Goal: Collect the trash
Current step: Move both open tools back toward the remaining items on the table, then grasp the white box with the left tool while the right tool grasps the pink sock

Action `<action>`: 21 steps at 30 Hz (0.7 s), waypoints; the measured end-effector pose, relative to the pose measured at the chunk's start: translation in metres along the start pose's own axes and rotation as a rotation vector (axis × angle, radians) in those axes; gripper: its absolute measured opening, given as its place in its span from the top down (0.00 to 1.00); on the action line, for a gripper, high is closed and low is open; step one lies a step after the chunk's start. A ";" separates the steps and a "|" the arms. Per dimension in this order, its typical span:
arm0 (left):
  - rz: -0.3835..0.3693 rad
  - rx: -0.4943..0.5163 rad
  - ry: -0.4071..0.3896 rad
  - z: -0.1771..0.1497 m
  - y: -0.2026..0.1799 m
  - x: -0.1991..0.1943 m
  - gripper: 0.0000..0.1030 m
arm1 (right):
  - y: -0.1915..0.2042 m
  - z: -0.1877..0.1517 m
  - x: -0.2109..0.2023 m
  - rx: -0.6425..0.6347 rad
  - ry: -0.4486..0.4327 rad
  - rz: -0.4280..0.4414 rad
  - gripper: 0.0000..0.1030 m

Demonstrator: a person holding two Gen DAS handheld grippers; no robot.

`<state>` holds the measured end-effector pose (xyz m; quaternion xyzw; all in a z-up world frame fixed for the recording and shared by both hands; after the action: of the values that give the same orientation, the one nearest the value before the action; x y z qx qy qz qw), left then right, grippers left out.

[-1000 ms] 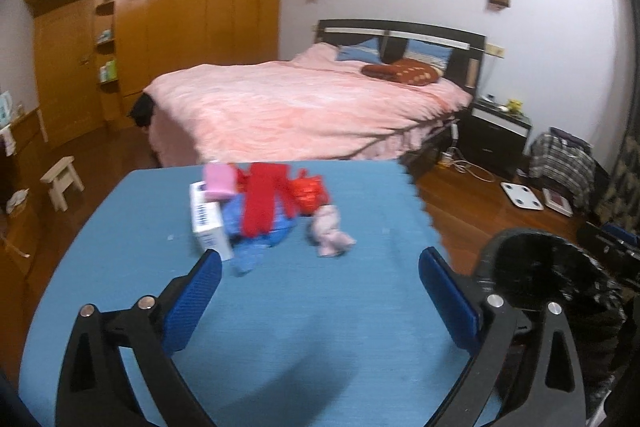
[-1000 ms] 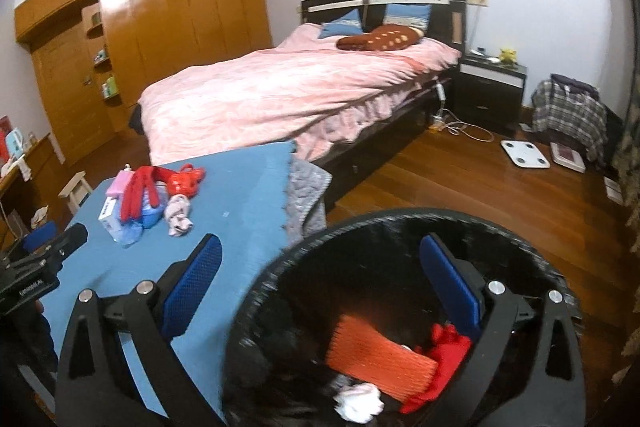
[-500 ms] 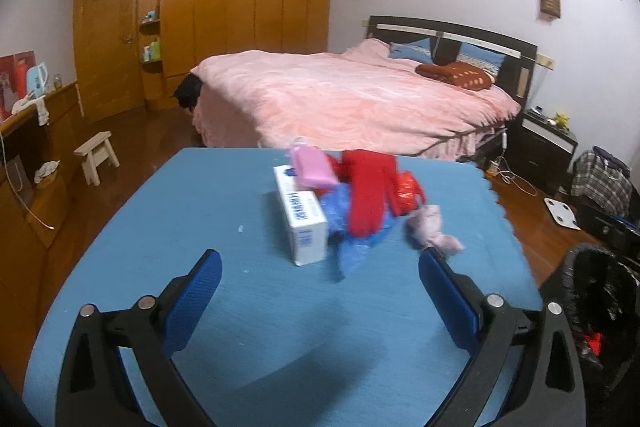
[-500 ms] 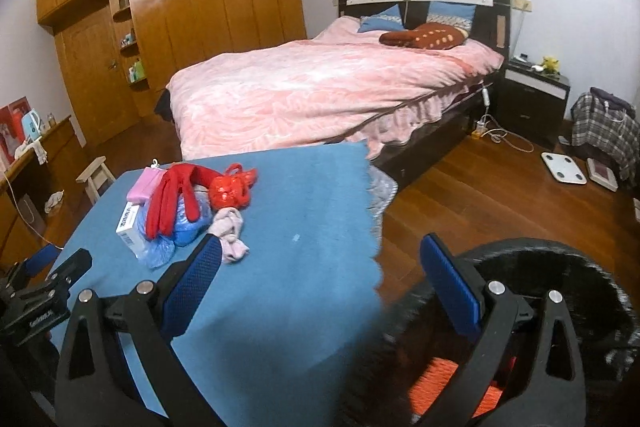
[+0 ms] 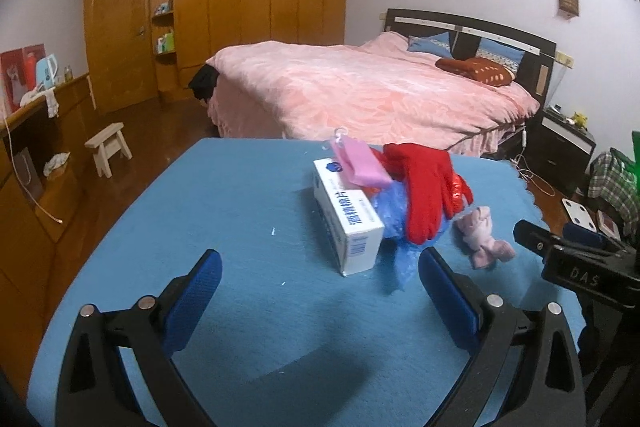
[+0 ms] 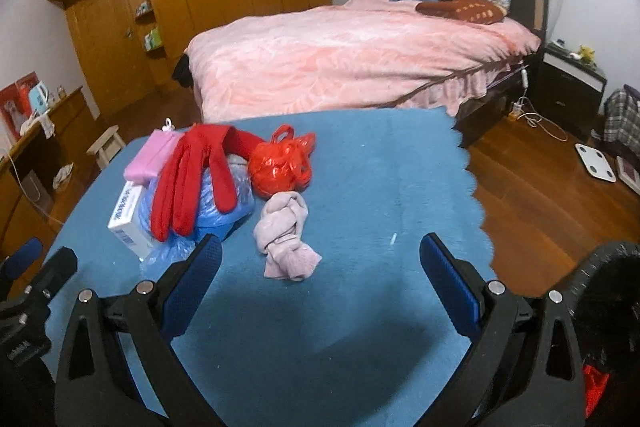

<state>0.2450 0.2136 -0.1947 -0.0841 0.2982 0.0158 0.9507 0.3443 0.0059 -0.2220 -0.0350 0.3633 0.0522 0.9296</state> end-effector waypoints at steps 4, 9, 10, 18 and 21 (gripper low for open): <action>0.003 -0.002 0.009 -0.001 0.000 0.007 0.07 | 0.001 0.000 0.009 -0.019 0.025 0.014 0.06; -0.004 -0.004 0.013 -0.002 -0.001 0.012 0.10 | 0.002 -0.001 0.015 -0.055 0.031 0.031 0.06; -0.005 -0.004 0.013 -0.002 -0.001 0.014 0.10 | 0.002 -0.001 0.015 -0.062 0.031 0.031 0.06; -0.007 -0.022 0.019 -0.002 0.002 0.023 0.12 | 0.011 -0.003 0.033 -0.090 0.073 0.039 0.10; -0.007 -0.028 0.022 -0.002 0.004 0.026 0.12 | 0.017 -0.008 0.043 -0.113 0.103 0.046 0.22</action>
<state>0.2648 0.2168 -0.2116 -0.0987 0.3079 0.0159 0.9461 0.3679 0.0247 -0.2575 -0.0820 0.4079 0.0920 0.9047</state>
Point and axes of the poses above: each gripper's, at about its wrist camera, not at the fingertips, and x roughly the way its jaws point, y to its left, z to its top, the point moved 7 cm from there along x, roughly the way its jaws point, and after that the axes turned 12 degrees about -z, right-handed, at the moved point
